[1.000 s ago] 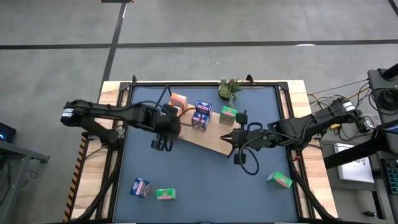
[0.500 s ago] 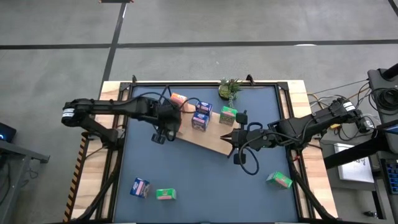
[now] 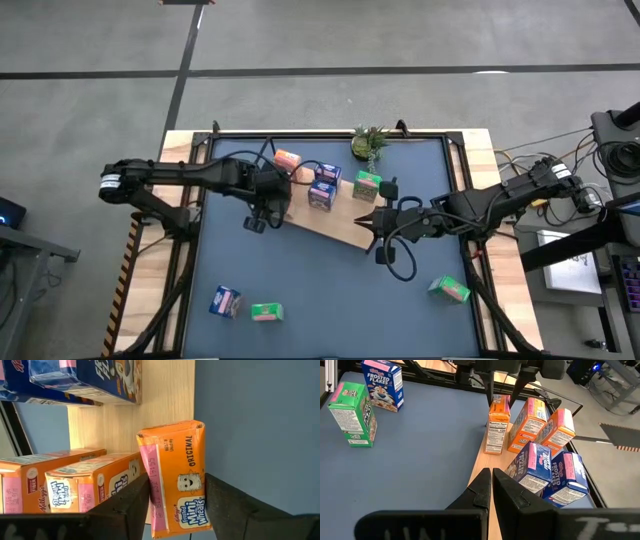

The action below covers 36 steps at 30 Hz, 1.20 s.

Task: Stack cereal on shelf
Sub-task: Put the orange cereal box on the shelf aligned with other orange cereal boxes

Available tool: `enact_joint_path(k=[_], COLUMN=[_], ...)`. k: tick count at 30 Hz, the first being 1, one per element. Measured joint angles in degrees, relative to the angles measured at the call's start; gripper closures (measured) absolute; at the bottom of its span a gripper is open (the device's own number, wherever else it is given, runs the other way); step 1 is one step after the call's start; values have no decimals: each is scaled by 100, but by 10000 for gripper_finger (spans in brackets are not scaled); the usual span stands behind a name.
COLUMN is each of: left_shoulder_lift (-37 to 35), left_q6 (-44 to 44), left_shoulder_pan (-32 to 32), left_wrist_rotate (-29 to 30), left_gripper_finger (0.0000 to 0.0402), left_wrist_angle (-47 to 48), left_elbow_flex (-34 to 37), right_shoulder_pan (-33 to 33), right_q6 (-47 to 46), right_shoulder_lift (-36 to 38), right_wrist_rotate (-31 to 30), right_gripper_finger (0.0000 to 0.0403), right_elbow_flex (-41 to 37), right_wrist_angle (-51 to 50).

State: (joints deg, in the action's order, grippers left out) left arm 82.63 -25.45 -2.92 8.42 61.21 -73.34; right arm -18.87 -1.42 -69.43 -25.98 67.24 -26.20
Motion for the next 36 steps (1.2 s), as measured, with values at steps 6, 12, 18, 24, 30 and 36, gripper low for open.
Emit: enact_joint_path(k=[6, 12, 18, 24, 30, 36], left_shoulder_lift=[0, 0, -18, -28, -28, -28], left_q6=[0, -2, -2, 0, 54, 257], left_shoulder_pan=[1, 0, 2, 2, 25, 66], left_wrist_rotate=[65, 162, 163, 162, 122, 103], left_gripper_finger=[206, 188, 184, 184, 184, 215], left_wrist_angle=[-68, -70, -68, -8, 71, -691], left_elbow_flex=[0, 0, 0, -197, -573, -700], right_shoulder_pan=[0, 0, 0, 0, 0, 0], right_q6=[-16, -16, -14, -14, -12, -12], right_shoulder_lift=[0, 0, 0, 0, 0, 0], right_wrist_rotate=[-2, 0, 0, 0, 15, 46], right_gripper_finger=[394, 394, 394, 394, 394, 394], right_elbow_flex=[0, 0, 0, 0, 0, -24], right_wrist_angle=[0, -2, -2, -4, -5, -7])
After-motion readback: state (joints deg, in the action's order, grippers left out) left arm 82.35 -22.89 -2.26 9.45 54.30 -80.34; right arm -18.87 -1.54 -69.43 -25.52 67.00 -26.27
